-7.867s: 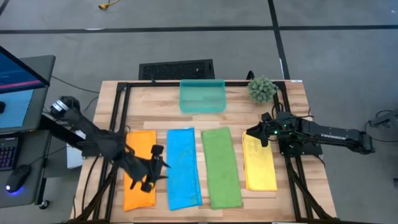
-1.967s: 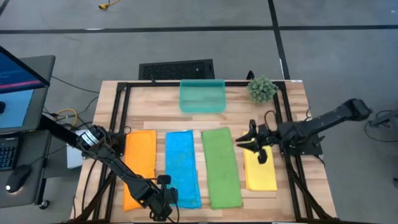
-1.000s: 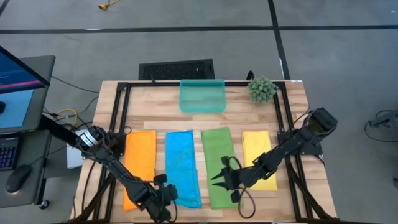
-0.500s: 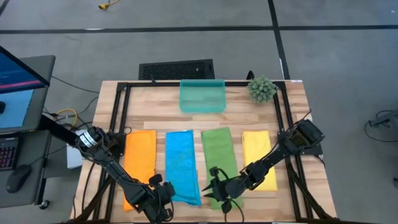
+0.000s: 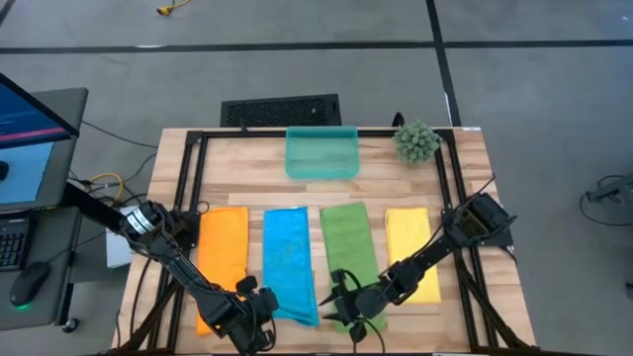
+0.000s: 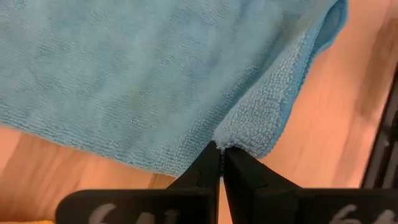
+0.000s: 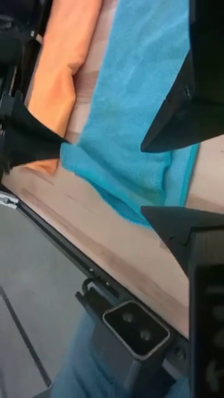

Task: Roll microfiber towels into tight, uniform cylinder then place into a basket
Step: Roll the blue towel

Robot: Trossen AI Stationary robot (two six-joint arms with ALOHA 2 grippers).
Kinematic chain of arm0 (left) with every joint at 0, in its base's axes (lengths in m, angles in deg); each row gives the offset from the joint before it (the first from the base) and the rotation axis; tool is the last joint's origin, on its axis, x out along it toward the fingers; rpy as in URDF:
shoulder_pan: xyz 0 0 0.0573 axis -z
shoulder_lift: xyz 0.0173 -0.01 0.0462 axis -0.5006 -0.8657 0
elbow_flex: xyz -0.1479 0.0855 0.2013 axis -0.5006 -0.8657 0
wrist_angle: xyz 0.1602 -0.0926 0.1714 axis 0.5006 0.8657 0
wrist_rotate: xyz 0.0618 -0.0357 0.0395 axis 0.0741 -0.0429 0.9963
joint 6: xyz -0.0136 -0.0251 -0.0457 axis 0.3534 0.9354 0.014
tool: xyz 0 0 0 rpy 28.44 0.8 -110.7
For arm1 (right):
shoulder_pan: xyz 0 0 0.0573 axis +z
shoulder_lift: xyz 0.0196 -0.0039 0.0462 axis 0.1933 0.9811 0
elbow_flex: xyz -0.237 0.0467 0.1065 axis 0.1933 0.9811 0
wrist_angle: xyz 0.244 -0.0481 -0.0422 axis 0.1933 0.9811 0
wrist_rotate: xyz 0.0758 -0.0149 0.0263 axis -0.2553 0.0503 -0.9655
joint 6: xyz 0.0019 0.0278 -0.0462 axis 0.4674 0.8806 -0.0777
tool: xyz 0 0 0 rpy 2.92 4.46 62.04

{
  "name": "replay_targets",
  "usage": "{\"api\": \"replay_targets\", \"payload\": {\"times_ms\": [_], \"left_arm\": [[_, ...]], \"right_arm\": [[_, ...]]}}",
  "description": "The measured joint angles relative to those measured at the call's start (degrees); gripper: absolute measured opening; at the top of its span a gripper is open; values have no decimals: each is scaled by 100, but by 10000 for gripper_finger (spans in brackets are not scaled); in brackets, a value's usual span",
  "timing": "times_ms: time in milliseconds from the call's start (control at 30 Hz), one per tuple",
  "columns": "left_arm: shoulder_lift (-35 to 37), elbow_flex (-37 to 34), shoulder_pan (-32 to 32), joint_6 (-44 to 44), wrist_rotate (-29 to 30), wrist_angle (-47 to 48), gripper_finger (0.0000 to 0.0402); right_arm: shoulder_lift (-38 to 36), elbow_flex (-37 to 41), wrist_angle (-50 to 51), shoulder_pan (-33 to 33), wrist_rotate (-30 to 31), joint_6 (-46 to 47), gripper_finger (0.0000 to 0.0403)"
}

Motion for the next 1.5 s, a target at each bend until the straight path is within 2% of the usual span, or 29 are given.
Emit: {"api": "replay_targets", "payload": {"times_ms": [267,567,733,933,1200,1500], "left_arm": [[0,0,-90,-317,87,14,0],[0,0,-86,-314,95,7,0],[0,0,-86,-168,95,-2,0],[0,0,-86,-9,95,0,0],[0,0,-83,345,123,-2,0],[-2,0,-142,395,112,0,0]], "right_arm": [[0,0,8,0,7,187,216],[-1,2,-8,2,7,189,206],[296,-8,-417,0,-29,53,199],[664,-223,-420,-21,-161,16,196],[837,-417,-427,-313,-1060,52,197],[837,-420,-405,-413,-1202,197,195]]}}
